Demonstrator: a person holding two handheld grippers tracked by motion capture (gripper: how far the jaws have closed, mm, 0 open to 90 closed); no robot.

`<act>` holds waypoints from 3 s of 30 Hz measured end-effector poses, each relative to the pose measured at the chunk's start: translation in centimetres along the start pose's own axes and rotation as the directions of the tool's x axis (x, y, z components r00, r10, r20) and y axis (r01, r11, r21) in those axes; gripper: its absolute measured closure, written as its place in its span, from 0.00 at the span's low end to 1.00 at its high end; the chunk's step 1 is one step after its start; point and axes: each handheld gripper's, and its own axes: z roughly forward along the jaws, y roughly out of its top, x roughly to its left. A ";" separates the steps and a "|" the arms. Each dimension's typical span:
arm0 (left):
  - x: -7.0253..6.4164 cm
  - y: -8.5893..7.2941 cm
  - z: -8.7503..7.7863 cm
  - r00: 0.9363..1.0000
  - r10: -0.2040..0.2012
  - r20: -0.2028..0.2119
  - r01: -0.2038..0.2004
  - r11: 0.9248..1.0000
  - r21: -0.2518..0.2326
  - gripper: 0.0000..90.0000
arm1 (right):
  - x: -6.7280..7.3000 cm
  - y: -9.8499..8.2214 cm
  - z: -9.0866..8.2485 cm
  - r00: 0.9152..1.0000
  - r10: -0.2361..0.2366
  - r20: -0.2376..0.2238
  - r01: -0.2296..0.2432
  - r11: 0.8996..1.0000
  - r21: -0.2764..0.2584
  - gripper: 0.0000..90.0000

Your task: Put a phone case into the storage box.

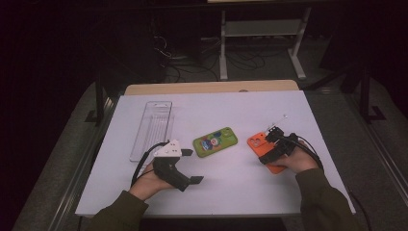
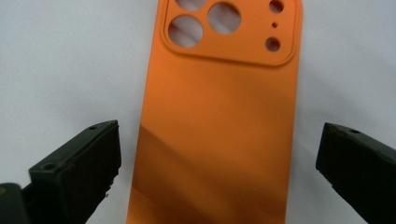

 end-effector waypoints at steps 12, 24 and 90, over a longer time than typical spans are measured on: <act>0.0 0.0 0.0 1.000 -0.001 -0.001 0.001 1.000 0.004 0.00 | 0.2 -0.1 0.5 1.000 -0.011 0.013 0.011 0.999 0.042 0.04; 0.0 -0.1 0.0 1.000 -0.001 -0.002 0.001 1.000 0.007 0.00 | 0.1 -0.3 0.6 0.999 0.024 -0.034 -0.022 0.999 0.049 0.14; 3.0 6.1 1.5 0.991 0.118 0.065 -0.124 0.987 0.098 0.00 | 1.0 5.3 -4.4 0.938 -0.299 -0.177 0.293 0.954 -0.059 0.17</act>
